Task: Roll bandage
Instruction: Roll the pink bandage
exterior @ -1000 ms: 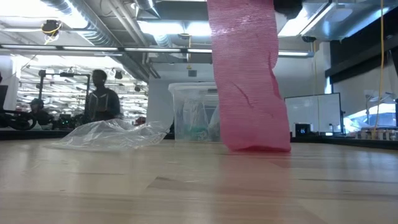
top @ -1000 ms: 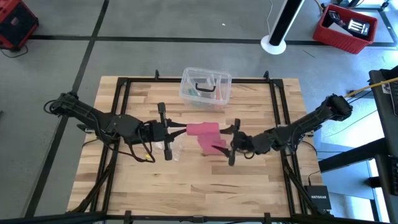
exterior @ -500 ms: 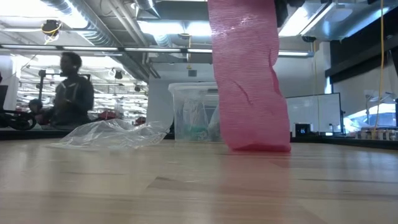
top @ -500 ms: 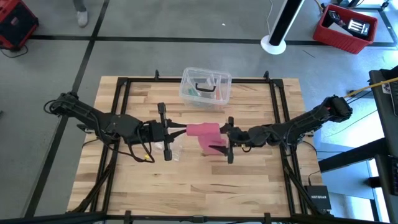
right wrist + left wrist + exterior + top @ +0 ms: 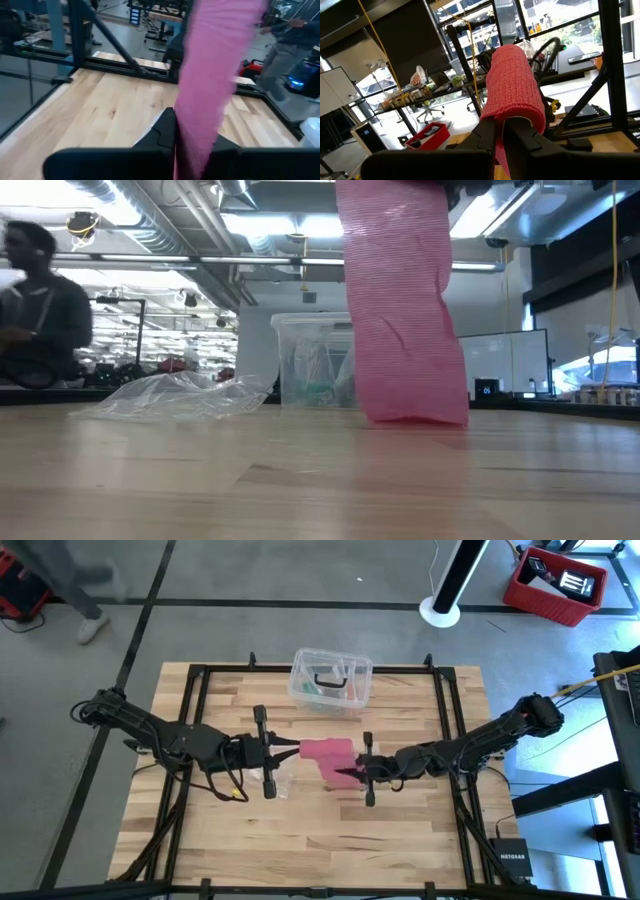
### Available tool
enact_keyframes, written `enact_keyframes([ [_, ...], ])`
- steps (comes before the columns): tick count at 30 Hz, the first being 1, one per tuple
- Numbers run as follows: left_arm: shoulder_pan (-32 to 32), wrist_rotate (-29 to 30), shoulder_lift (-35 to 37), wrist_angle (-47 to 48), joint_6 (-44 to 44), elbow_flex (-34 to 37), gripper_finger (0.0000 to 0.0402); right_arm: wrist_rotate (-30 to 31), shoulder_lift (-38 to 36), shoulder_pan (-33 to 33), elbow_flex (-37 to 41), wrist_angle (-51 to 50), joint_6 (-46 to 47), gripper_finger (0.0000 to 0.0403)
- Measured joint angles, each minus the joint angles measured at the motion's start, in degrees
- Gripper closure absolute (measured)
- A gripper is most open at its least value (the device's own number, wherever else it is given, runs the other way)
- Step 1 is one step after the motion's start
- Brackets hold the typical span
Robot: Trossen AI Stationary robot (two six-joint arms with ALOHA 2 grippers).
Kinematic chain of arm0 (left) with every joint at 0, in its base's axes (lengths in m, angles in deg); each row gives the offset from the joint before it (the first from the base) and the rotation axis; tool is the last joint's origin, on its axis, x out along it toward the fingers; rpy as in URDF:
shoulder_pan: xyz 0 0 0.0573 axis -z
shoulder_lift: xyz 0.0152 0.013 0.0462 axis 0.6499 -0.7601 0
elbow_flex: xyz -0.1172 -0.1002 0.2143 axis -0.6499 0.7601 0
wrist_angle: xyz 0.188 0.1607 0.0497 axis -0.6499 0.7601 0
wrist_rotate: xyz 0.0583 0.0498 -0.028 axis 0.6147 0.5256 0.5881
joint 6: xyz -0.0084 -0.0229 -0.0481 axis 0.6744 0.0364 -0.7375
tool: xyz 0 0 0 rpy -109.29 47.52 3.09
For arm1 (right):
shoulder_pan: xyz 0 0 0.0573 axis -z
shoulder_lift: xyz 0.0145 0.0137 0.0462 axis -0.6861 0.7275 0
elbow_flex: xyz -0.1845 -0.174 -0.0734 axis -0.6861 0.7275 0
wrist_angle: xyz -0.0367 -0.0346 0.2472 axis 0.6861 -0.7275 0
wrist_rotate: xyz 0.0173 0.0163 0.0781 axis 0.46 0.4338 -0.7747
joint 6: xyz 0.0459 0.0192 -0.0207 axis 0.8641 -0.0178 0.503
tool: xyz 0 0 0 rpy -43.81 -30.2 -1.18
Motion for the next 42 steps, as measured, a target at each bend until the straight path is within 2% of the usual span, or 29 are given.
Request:
enact_keyframes([
  [8, -4.76, 0.02, -0.04, 0.19, 0.46, 0.00, 0.0389, 0.15, -0.02, -5.94, 0.00, 0.16, 0.09, 0.0396],
  [16, -8.73, 1.24, -0.04, 1.92, 1.50, 0.00, 0.0389, 5.72, -0.02, -13.26, -1.97, 0.62, -2.31, 0.0399],
  [22, -10.31, 1.28, -0.38, 5.43, 0.20, 0.00, 0.0389, 7.20, -0.04, -17.79, -8.29, -4.71, -4.53, 0.0400],
  [31, -11.22, 1.40, -2.94, 6.74, -0.15, 0.02, 0.0389, 11.21, -0.04, -21.00, -18.99, -15.09, -11.75, 0.0401],
  [36, -10.84, 1.42, -5.13, 8.33, -0.15, 0.02, 0.0389, 16.26, -0.04, -23.63, -25.49, -19.33, -18.25, 0.0401],
  [42, -10.21, 1.23, -7.92, 8.76, -0.77, 0.02, 0.0389, 18.48, -0.04, -23.71, -31.43, -24.64, -20.89, 0.0401],
])
